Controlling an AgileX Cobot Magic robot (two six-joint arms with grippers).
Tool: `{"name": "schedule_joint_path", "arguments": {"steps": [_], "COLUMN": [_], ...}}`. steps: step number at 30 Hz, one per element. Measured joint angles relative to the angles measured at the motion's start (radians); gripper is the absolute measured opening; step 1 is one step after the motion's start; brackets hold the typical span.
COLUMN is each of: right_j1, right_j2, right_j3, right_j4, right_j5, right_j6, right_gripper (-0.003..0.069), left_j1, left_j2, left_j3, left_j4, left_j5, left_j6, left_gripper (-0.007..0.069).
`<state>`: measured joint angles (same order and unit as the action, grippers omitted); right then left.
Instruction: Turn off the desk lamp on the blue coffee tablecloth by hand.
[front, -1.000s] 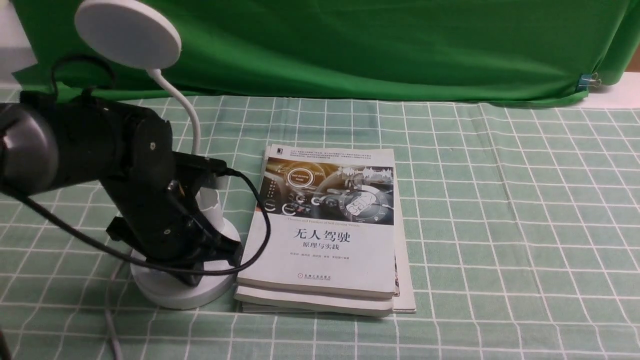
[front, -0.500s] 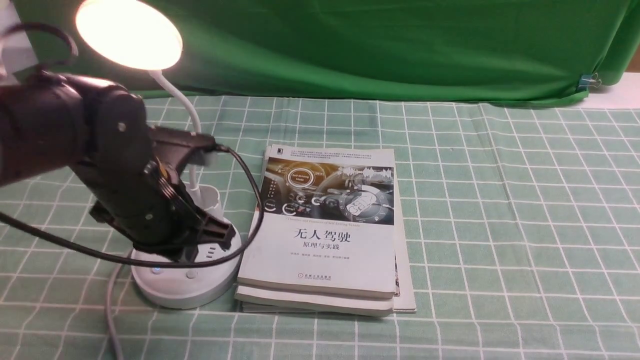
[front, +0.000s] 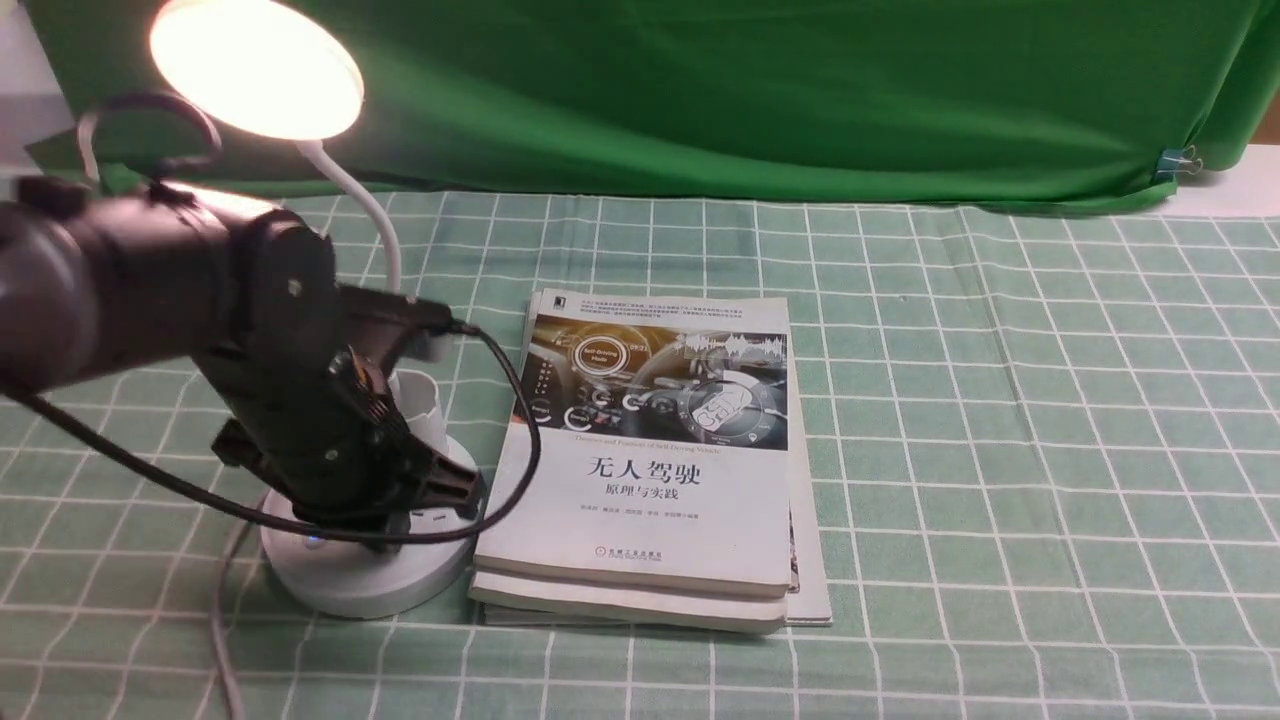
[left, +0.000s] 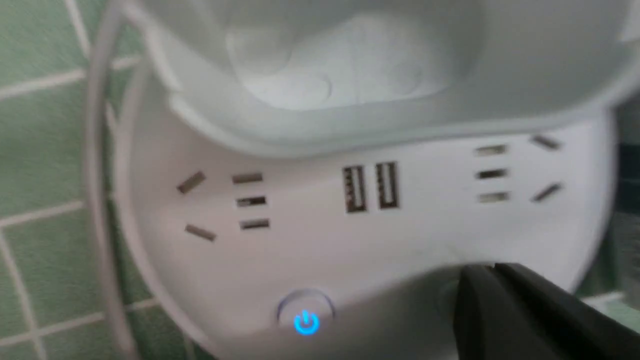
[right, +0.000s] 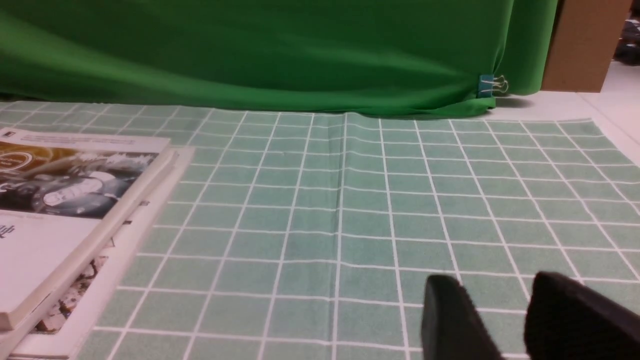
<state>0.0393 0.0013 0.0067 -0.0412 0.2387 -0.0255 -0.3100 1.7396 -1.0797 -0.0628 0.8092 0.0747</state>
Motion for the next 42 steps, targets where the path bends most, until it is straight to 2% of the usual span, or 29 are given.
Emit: {"name": "schedule_joint_path", "arguments": {"steps": [9, 16, 22, 26, 32, 37, 42], "right_j1": [0.0, 0.0, 0.0, 0.0, 0.0, 0.0, 0.0], "right_j2": [0.0, 0.0, 0.0, 0.0, 0.0, 0.0, 0.0], "right_j3": [0.0, 0.0, 0.0, 0.0, 0.0, 0.0, 0.0], "right_j4": [0.0, 0.0, 0.0, 0.0, 0.0, 0.0, 0.0], "right_j5": [0.0, 0.0, 0.0, 0.0, 0.0, 0.0, 0.0], "right_j6": [0.0, 0.0, 0.0, 0.0, 0.0, 0.0, 0.0], "right_gripper": [0.0242, 0.0242, 0.0242, 0.0242, 0.0242, 0.0242, 0.0242], "left_j1": [0.0, 0.0, 0.0, 0.0, 0.0, 0.0, 0.0], "left_j2": [-0.008, -0.226, -0.536, -0.886, -1.207, -1.385, -1.44], "left_j3": [-0.003, 0.039, 0.208, 0.428, 0.674, 0.82, 0.899], "left_j4": [0.014, -0.008, -0.037, -0.065, -0.072, -0.073, -0.077], "left_j5": [0.004, 0.035, -0.122, -0.311, -0.436, -0.507, -0.525], "left_j6": [-0.008, -0.026, 0.001, 0.001, 0.001, 0.001, 0.001], "left_gripper": [0.0005, 0.0005, 0.0005, 0.0005, 0.0006, 0.0018, 0.0021]}}
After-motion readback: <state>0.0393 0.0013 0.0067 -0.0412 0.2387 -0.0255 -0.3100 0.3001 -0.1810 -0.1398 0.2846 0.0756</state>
